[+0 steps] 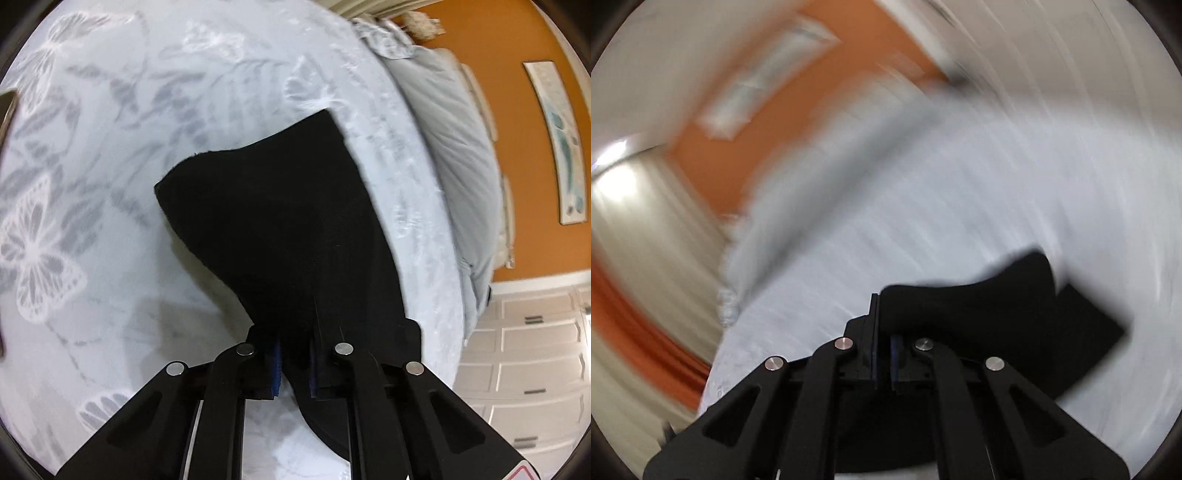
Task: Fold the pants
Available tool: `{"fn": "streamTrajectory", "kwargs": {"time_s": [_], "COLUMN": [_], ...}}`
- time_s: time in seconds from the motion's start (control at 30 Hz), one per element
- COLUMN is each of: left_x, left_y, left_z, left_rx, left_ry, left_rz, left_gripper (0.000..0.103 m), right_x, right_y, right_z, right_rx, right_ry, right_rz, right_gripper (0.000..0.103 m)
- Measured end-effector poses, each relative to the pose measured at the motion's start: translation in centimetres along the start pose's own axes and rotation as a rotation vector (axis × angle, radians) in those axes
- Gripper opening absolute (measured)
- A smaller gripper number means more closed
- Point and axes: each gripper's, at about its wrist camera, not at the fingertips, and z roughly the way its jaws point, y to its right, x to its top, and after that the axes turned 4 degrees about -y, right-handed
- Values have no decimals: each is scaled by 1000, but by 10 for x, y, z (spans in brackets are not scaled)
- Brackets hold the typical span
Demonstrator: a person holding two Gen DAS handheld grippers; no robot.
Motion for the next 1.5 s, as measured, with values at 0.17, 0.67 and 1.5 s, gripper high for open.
{"fn": "streamTrajectory", "kwargs": {"time_s": [0.17,0.67,1.5], "left_x": [1,-4,17], "left_y": [-5,-9,66], "left_z": [8,-8,-8], "left_rx": [63,-22,-331], "left_ry": [-33,-13,44], "left_rz": [3,-21,148], "left_gripper": [8,54,2], "right_x": [-41,-67,9], "right_y": [73,131,27], "right_z": [45,65,57], "right_rx": [-309,-166,-31], "right_ry": [-271,-335,-34], "right_rz": [151,407,98], "right_gripper": [3,72,3]}}
